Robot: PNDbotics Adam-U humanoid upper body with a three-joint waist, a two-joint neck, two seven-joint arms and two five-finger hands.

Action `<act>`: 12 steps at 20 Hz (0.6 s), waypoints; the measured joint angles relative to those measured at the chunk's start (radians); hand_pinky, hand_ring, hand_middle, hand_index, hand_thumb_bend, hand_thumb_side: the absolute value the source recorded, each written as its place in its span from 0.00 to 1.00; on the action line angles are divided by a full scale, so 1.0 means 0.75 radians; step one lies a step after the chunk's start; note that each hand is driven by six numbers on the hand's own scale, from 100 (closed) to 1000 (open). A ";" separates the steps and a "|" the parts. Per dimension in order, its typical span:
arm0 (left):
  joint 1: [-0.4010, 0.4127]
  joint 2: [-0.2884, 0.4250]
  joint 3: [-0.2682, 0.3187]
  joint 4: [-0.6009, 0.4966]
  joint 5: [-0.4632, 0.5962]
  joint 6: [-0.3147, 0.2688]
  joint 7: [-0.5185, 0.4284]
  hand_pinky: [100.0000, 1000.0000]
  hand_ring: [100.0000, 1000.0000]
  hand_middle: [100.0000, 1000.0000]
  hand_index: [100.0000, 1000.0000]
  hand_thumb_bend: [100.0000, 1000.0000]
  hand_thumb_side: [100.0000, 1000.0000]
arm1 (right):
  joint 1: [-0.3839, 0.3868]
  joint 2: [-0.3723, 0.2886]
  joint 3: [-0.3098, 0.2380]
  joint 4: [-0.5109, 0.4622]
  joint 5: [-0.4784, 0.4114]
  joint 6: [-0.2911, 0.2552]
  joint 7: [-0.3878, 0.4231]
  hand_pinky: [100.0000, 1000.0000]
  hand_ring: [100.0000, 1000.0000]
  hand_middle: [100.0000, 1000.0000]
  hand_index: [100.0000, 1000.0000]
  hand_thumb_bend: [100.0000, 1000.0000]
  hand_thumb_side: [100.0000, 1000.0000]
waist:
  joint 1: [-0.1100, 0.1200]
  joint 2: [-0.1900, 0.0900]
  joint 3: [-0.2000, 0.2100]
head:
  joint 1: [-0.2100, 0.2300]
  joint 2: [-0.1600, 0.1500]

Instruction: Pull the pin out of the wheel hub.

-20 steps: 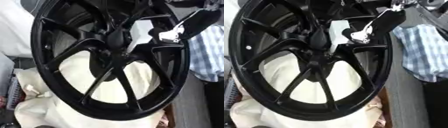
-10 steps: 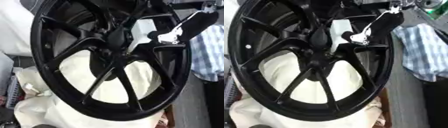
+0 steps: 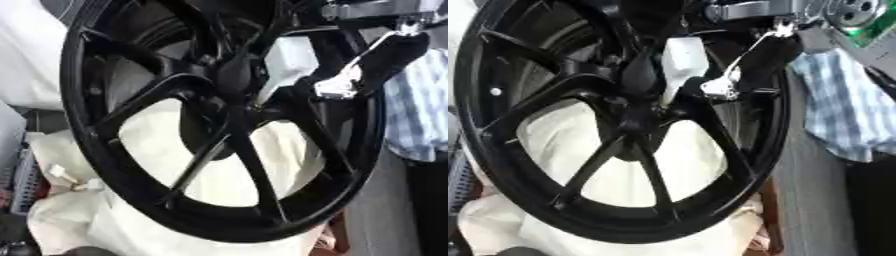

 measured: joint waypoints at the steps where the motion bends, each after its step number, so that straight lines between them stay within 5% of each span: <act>1: 0.000 0.000 0.000 0.000 0.000 0.000 0.000 0.68 0.70 0.50 0.75 0.00 0.69 | 0.005 0.000 0.000 0.000 0.005 -0.001 -0.001 0.97 0.96 0.81 0.91 0.15 0.44 | 0.000 0.000 0.001 | 0.000 0.000; 12: 0.000 0.000 0.000 0.000 0.000 0.000 0.000 0.68 0.70 0.50 0.75 0.00 0.69 | 0.015 0.000 -0.003 0.000 0.010 0.033 -0.035 0.92 0.91 0.72 0.83 0.00 0.41 | 0.000 0.002 0.002 | -0.001 0.000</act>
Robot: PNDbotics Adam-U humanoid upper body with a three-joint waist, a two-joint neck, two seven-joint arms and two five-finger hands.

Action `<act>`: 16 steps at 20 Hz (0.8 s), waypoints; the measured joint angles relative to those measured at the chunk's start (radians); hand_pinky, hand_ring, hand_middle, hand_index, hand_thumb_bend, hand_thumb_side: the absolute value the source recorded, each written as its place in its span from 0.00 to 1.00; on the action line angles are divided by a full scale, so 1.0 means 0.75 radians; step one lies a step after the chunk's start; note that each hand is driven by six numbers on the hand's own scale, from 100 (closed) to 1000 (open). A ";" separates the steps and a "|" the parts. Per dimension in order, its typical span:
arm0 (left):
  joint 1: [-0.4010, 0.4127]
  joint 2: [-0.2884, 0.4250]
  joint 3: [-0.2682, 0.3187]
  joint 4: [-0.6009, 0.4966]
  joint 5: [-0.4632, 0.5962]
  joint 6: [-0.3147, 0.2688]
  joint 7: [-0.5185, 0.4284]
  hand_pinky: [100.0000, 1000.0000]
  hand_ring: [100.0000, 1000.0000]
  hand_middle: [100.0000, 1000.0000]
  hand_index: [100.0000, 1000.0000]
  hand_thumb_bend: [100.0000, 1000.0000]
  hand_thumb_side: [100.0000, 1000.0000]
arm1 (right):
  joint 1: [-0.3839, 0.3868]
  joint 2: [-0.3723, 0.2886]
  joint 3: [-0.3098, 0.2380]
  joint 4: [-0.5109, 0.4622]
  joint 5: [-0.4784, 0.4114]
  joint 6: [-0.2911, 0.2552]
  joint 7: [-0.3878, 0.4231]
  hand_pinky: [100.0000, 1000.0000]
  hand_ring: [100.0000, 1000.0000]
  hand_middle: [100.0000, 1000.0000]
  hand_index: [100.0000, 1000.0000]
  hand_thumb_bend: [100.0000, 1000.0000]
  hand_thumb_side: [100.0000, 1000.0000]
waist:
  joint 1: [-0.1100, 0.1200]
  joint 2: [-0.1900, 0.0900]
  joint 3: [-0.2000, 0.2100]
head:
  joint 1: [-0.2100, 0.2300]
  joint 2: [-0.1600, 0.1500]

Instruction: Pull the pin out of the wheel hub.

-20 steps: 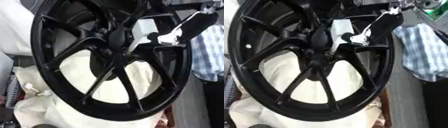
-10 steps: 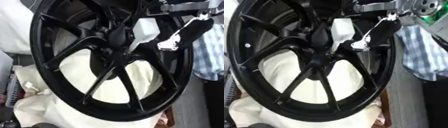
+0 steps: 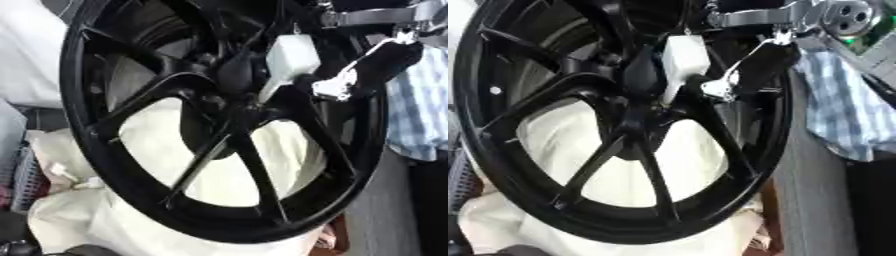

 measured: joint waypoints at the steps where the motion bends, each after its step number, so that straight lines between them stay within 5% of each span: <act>1: 0.000 0.000 0.000 0.000 0.000 0.000 0.000 0.68 0.70 0.50 0.75 0.00 0.69 | 0.001 0.000 -0.001 0.000 0.000 0.008 -0.004 0.92 0.91 0.71 0.83 0.01 0.40 | 0.000 0.000 0.000 | 0.000 0.000; 10: 0.000 0.000 0.000 0.000 0.000 0.000 0.000 0.68 0.70 0.50 0.75 0.00 0.69 | 0.001 0.000 -0.004 0.000 -0.014 0.037 -0.002 0.90 0.87 0.60 0.73 0.00 0.39 | 0.002 0.000 -0.001 | -0.009 0.000; 16: 0.000 0.000 0.000 0.000 0.000 0.000 0.000 0.68 0.70 0.50 0.75 0.00 0.69 | 0.001 0.000 -0.006 0.000 -0.056 0.053 -0.014 0.85 0.81 0.46 0.52 0.00 0.33 | 0.004 0.000 -0.006 | -0.013 0.000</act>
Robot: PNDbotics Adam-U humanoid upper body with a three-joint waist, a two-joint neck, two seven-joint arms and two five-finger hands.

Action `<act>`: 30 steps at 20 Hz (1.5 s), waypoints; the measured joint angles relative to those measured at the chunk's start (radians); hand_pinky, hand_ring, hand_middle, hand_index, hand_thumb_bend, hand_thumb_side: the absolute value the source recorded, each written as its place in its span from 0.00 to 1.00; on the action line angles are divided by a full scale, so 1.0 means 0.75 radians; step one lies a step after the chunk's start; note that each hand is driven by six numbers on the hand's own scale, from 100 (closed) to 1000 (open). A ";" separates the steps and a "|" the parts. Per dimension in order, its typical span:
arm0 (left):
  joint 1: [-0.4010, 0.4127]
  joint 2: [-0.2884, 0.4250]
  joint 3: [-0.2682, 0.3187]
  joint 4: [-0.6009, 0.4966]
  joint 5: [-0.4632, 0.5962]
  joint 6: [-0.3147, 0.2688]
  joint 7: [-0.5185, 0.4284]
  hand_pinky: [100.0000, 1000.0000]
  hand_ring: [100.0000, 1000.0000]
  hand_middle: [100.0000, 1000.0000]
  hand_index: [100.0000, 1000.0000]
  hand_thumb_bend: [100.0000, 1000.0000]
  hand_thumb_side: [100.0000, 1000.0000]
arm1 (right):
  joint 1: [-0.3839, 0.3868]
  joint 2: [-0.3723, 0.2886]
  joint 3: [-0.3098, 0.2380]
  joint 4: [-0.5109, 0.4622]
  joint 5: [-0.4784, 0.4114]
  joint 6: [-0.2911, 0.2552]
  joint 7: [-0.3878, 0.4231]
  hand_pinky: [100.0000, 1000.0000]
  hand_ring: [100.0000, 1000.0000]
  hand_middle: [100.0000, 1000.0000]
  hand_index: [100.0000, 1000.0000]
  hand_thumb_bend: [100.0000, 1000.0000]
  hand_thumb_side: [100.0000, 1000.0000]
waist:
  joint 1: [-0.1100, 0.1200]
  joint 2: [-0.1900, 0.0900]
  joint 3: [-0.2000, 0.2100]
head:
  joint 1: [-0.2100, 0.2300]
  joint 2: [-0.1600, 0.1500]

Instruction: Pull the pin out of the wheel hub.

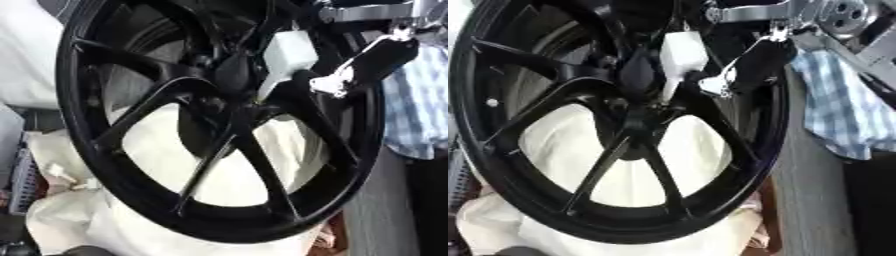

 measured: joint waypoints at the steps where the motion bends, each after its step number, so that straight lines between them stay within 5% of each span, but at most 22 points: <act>1: 0.000 0.000 0.000 0.000 0.000 0.000 0.000 0.68 0.70 0.50 0.75 0.00 0.69 | 0.000 0.000 -0.001 0.000 -0.009 0.004 -0.006 0.84 0.80 0.44 0.50 0.00 0.30 | 0.000 0.000 0.000 | -0.002 0.000; 8: 0.001 0.000 0.000 0.000 0.000 0.001 0.000 0.68 0.70 0.50 0.75 0.00 0.69 | 0.001 -0.001 -0.016 0.000 -0.071 0.025 -0.063 0.79 0.74 0.38 0.43 0.00 0.24 | 0.008 -0.001 -0.006 | -0.014 0.000; 19: 0.012 0.000 0.000 0.000 0.000 0.002 0.000 0.68 0.70 0.50 0.75 0.00 0.68 | 0.001 -0.016 -0.056 0.000 -0.204 0.041 -0.101 0.74 0.70 0.32 0.37 0.00 0.32 | 0.012 -0.012 -0.008 | -0.026 0.000; 30: 0.035 -0.001 0.008 0.000 0.005 0.004 0.003 0.68 0.70 0.51 0.75 0.00 0.68 | 0.027 -0.076 -0.231 0.000 -0.429 0.010 -0.158 0.74 0.70 0.29 0.35 0.00 0.19 | 0.051 -0.035 -0.046 | -0.027 -0.015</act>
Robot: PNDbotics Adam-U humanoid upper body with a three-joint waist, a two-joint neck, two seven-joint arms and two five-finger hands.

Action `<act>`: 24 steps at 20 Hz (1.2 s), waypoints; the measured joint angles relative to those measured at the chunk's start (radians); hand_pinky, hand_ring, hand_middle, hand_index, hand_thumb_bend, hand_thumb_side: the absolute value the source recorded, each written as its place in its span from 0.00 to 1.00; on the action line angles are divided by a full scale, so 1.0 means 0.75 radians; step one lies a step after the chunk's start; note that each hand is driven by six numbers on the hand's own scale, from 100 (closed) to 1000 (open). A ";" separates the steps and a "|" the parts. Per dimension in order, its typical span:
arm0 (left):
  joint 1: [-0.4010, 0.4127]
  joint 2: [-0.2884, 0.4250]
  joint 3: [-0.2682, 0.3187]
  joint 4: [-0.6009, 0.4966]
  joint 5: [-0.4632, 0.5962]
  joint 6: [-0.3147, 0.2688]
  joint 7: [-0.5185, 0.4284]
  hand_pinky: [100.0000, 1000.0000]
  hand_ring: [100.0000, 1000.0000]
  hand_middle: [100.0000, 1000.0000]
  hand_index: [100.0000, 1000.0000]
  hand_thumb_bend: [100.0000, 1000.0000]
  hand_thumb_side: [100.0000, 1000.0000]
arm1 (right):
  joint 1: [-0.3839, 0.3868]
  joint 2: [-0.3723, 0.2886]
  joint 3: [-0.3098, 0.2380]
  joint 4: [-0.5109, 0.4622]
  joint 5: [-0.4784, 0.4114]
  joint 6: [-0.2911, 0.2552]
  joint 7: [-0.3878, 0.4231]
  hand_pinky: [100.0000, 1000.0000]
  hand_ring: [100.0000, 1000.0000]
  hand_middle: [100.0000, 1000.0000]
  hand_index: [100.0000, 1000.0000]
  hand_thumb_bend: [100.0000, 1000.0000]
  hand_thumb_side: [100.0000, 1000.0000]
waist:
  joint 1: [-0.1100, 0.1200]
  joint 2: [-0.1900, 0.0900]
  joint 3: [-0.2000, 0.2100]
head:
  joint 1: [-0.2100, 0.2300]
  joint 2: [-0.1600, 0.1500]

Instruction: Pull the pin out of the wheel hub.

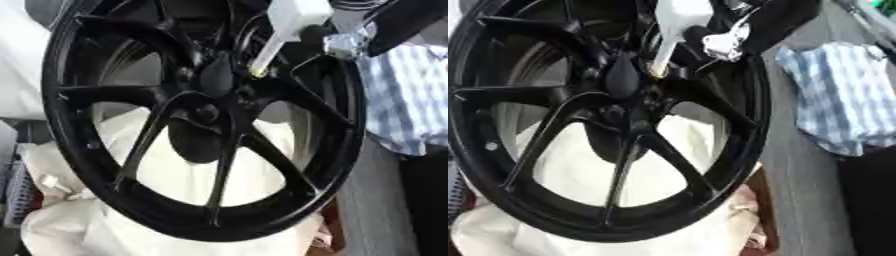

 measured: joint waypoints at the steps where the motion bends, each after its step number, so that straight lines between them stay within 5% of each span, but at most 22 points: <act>1: 0.001 0.000 0.000 0.000 0.000 0.000 0.000 0.68 0.70 0.51 0.75 0.00 0.68 | 0.011 -0.007 -0.024 0.000 -0.023 0.000 -0.015 0.75 0.70 0.29 0.35 0.00 0.17 | 0.005 0.000 -0.005 | 0.003 -0.008; 6: 0.014 -0.003 0.008 0.000 -0.001 -0.004 0.004 0.68 0.70 0.51 0.75 0.00 0.68 | 0.148 -0.060 -0.188 0.000 -0.128 0.002 -0.152 0.75 0.70 0.28 0.35 0.00 0.12 | 0.040 0.000 -0.049 | 0.038 -0.034; 14: 0.040 -0.011 0.037 0.000 -0.033 -0.019 0.039 0.68 0.70 0.51 0.75 0.00 0.68 | 0.678 -0.115 -0.520 0.000 -0.076 0.049 -0.549 0.77 0.71 0.29 0.35 0.00 0.12 | 0.090 0.005 -0.148 | 0.160 -0.061; 19: 0.058 -0.012 0.049 0.000 -0.060 -0.030 0.061 0.68 0.70 0.50 0.75 0.00 0.67 | 0.993 0.076 -0.709 0.000 0.190 0.061 -0.802 0.78 0.72 0.30 0.37 0.00 0.06 | 0.125 0.023 -0.168 | 0.226 -0.094; 24: 0.066 -0.012 0.049 0.000 -0.083 -0.035 0.072 0.67 0.70 0.50 0.75 0.00 0.67 | 1.156 0.323 -0.786 0.000 0.488 0.141 -0.942 0.79 0.74 0.35 0.41 0.00 0.04 | 0.142 0.037 -0.166 | 0.245 -0.122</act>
